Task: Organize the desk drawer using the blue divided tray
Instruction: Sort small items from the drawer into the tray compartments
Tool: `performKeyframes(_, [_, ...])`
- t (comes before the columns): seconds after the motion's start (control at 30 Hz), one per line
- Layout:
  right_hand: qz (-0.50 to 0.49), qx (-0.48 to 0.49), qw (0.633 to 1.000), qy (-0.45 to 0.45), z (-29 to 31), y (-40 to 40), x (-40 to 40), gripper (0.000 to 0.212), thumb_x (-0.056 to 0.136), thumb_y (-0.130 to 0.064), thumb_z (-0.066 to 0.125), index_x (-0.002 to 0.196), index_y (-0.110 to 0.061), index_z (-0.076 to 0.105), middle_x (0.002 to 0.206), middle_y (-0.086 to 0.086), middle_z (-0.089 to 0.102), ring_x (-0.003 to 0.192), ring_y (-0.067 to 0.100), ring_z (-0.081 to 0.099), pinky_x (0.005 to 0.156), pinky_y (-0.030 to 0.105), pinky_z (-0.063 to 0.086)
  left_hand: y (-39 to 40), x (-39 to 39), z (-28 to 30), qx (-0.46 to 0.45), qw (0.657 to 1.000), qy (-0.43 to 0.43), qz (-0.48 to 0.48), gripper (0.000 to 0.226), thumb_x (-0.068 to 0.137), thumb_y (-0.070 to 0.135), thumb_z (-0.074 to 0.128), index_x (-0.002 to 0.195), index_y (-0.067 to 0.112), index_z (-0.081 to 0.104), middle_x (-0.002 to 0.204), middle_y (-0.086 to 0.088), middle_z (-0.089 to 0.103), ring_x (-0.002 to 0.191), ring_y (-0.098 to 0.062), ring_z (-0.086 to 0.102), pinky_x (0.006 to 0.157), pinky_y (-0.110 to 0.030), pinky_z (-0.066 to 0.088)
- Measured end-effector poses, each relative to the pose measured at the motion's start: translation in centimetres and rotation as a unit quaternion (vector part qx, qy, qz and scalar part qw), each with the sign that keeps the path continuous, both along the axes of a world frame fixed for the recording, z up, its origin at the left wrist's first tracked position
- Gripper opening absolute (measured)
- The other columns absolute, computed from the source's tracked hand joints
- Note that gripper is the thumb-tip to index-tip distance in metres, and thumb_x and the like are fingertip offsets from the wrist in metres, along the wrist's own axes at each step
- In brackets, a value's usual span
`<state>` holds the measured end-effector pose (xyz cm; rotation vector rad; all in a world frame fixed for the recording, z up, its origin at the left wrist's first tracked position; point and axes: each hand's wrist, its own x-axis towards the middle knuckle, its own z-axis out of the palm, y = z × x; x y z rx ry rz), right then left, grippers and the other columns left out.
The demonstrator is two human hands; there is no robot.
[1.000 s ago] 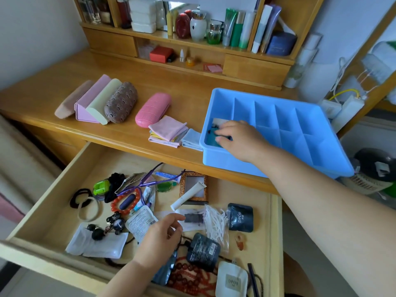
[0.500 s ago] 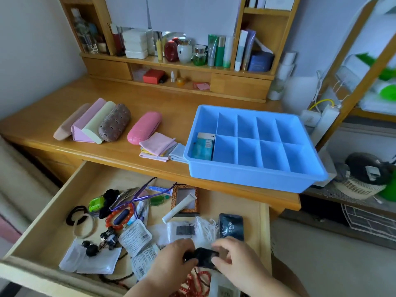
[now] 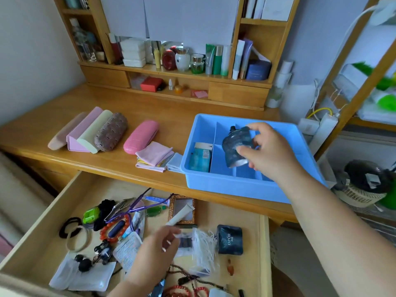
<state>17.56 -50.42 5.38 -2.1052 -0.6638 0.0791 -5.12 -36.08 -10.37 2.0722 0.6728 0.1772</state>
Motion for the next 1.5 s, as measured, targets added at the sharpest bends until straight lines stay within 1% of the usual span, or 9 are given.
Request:
performKeyframes(0.2, [0.025,-0.291,0.955,-0.047,-2.8,4.3,1.9,0.027,0.080,-0.014,0.063,0.105,-0.023,0.060,0.101,-0.001,0.062,0.094,0.023,0.059,0.072,0.028,0.047,-3.3,1.4,-3.5,0.037,0.995,0.045,-0.081,0.021,0.089,0.025,0.057,0.091,0.046,0.055,0.087,0.017,0.061,0.071,0.005,0.054,0.067,-0.006,0.042])
performKeyframes(0.37, [0.062,-0.441,0.894,-0.039,-2.3,5.6,2.5,0.008,0.071,-0.018,0.065,0.075,-0.016,0.058,0.071,0.000,0.058,0.073,0.024,0.057,0.055,0.023,0.043,-4.8,7.5,-3.8,0.133,0.972,0.032,-0.192,0.040,0.091,0.027,0.050,0.131,0.028,0.049,0.130,0.010,0.051,0.115,-0.006,0.047,0.094,-0.015,0.038])
performKeyframes(0.57, [0.090,-0.581,0.793,-0.162,-1.7,6.3,3.1,0.025,0.074,-0.042,0.067,0.070,-0.022,0.052,0.068,-0.006,0.052,0.060,0.015,0.047,0.051,0.022,0.027,-7.3,12.4,-5.3,0.365,0.844,0.210,-0.332,0.065,0.086,0.025,0.057,0.141,0.004,0.029,0.148,-0.015,0.024,0.128,-0.034,0.032,0.116,-0.041,0.015])
performKeyframes(0.73, [0.035,-0.379,0.914,-0.139,-2.7,2.7,3.9,0.041,0.075,-0.063,0.061,0.103,-0.033,0.062,0.091,-0.013,0.062,0.087,0.014,0.058,0.058,0.025,0.030,-7.6,11.9,-4.3,0.392,0.844,0.157,-0.330,0.040,0.039,0.041,0.083,0.075,0.026,0.075,0.070,0.010,0.070,0.064,-0.005,0.065,0.081,-0.024,0.055])
performKeyframes(0.87, [-0.018,-0.111,0.994,-0.014,-3.6,-0.7,3.2,0.013,0.084,-0.043,0.062,0.087,-0.032,0.067,0.048,-0.009,0.044,0.046,0.004,0.042,0.045,0.019,0.029,-6.3,9.9,-2.4,0.231,0.938,-0.077,-0.246,0.037,0.065,0.037,0.077,0.101,0.036,0.068,0.083,0.019,0.071,0.072,-0.002,0.066,0.068,-0.015,0.052])
performKeyframes(0.97, [0.039,0.005,0.998,0.039,-3.3,-3.2,1.5,0.017,0.089,-0.025,0.061,0.080,-0.037,0.069,0.053,-0.010,0.054,0.043,0.004,0.040,0.047,0.013,0.035,-5.8,7.6,1.1,0.102,0.957,-0.176,-0.205,0.028,0.089,0.052,0.052,0.115,0.043,0.052,0.096,0.018,0.068,0.080,0.004,0.064,0.067,-0.017,0.052])
performKeyframes(1.17, [0.287,0.013,0.935,0.206,-0.5,-5.1,-2.0,0.032,0.070,-0.053,0.074,0.097,-0.034,0.074,0.089,0.001,0.071,0.068,0.010,0.059,0.064,0.026,0.049,-4.6,7.5,7.9,0.055,0.952,-0.264,-0.144,0.011,0.085,0.046,0.059,0.093,0.038,0.061,0.064,0.025,0.061,0.057,0.005,0.059,0.055,-0.009,0.043])
performKeyframes(1.4, [0.232,0.087,0.955,0.162,1.5,-3.8,-1.8,0.020,0.074,-0.023,0.073,0.093,-0.024,0.071,0.080,-0.007,0.074,0.075,0.003,0.068,0.072,0.014,0.051,-3.8,8.9,9.5,-0.004,0.967,-0.251,-0.045,0.034,0.085,0.025,0.067,0.108,0.049,0.055,0.082,0.007,0.070,0.067,-0.009,0.064,0.063,-0.019,0.052])
performKeyframes(1.5, [0.158,0.005,0.987,0.002,1.9,-3.2,-0.6,0.026,0.077,-0.015,0.076,0.099,-0.027,0.070,0.085,-0.019,0.069,0.079,-0.003,0.064,0.074,0.013,0.050,-3.0,8.9,9.0,0.032,0.963,-0.267,-0.019,0.044,0.087,0.009,0.063,0.120,0.036,0.053,0.106,0.016,0.063,0.079,-0.007,0.060,0.063,-0.016,0.049])
